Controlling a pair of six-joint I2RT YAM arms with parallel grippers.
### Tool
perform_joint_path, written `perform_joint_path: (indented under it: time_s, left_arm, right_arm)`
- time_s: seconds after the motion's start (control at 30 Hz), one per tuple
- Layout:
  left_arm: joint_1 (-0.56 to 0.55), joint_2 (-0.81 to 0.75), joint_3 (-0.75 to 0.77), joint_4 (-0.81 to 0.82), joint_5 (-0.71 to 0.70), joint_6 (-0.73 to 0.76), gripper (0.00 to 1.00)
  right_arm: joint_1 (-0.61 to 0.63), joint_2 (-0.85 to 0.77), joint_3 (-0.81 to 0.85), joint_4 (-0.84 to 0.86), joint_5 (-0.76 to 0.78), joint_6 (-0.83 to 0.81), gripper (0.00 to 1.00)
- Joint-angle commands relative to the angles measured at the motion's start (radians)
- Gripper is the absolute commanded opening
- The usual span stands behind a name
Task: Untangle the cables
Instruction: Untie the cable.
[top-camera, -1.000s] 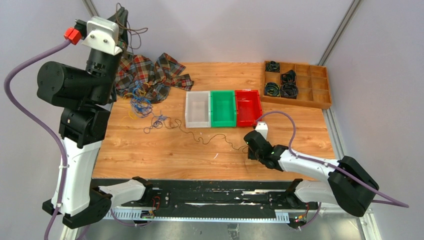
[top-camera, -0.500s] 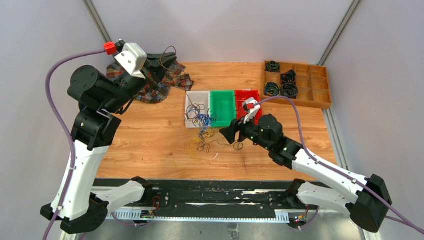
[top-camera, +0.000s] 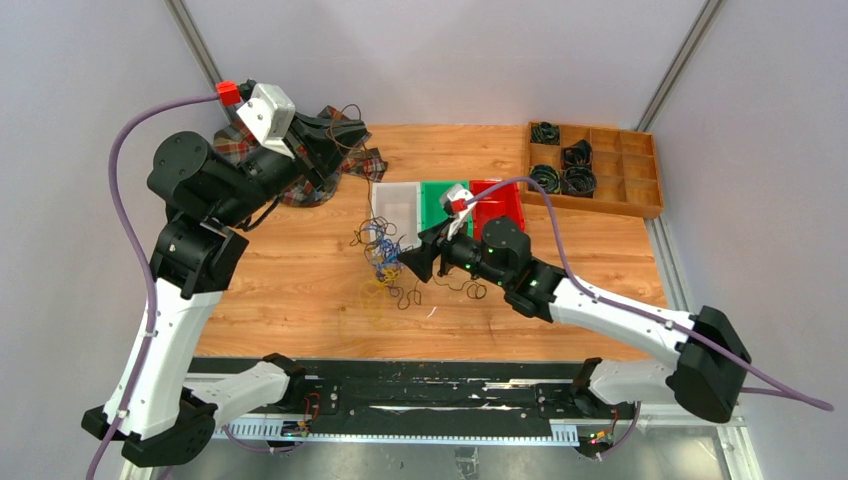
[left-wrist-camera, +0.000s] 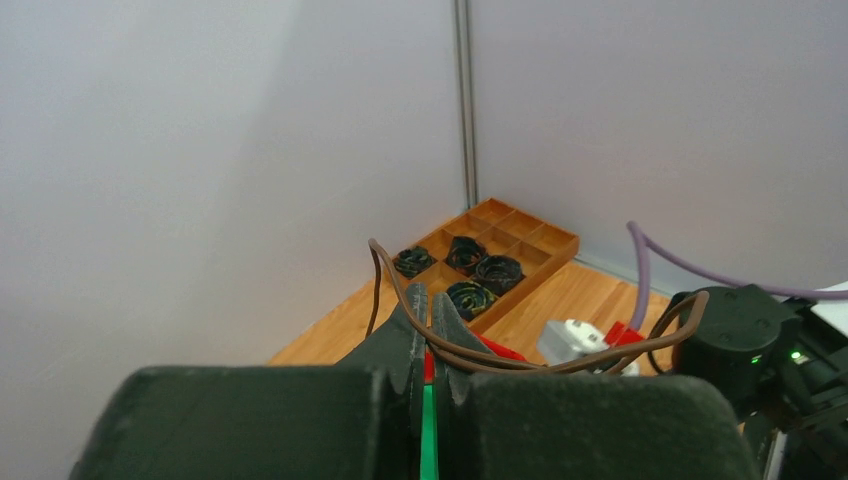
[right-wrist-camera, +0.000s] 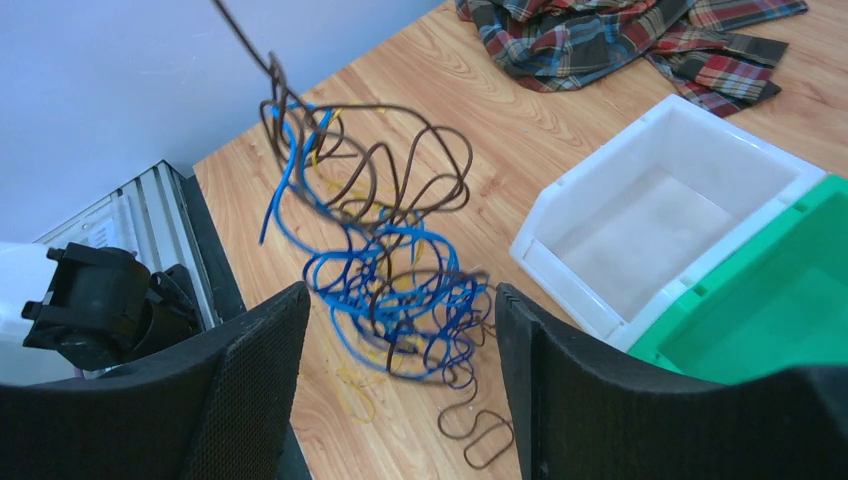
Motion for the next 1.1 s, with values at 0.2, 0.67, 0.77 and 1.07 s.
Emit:
perform_joint_path:
  time_s: [0.2, 0.67, 0.77, 1.07]
  left_arm:
    - [-0.006, -0.018, 0.025, 0.021, 0.017, -0.047, 0.01]
    - [-0.006, 0.0, 0.089, 0.029, 0.008, -0.06, 0.01]
    - [-0.006, 0.003, 0.118, 0.032, -0.006, -0.041, 0.01]
    - [-0.006, 0.016, 0.198, 0.061, -0.082, 0.062, 0.0]
  right_arm:
    - [0.022, 0.13, 0.13, 0.093, -0.044, 0.033, 0.6]
    - [0.023, 0.222, 0.072, 0.099, 0.025, 0.109, 0.14]
    - [0.022, 0.208, 0.015, 0.113, 0.054, 0.125, 0.07]
    - [0.022, 0.189, -0.177, 0.141, 0.122, 0.171, 0.0]
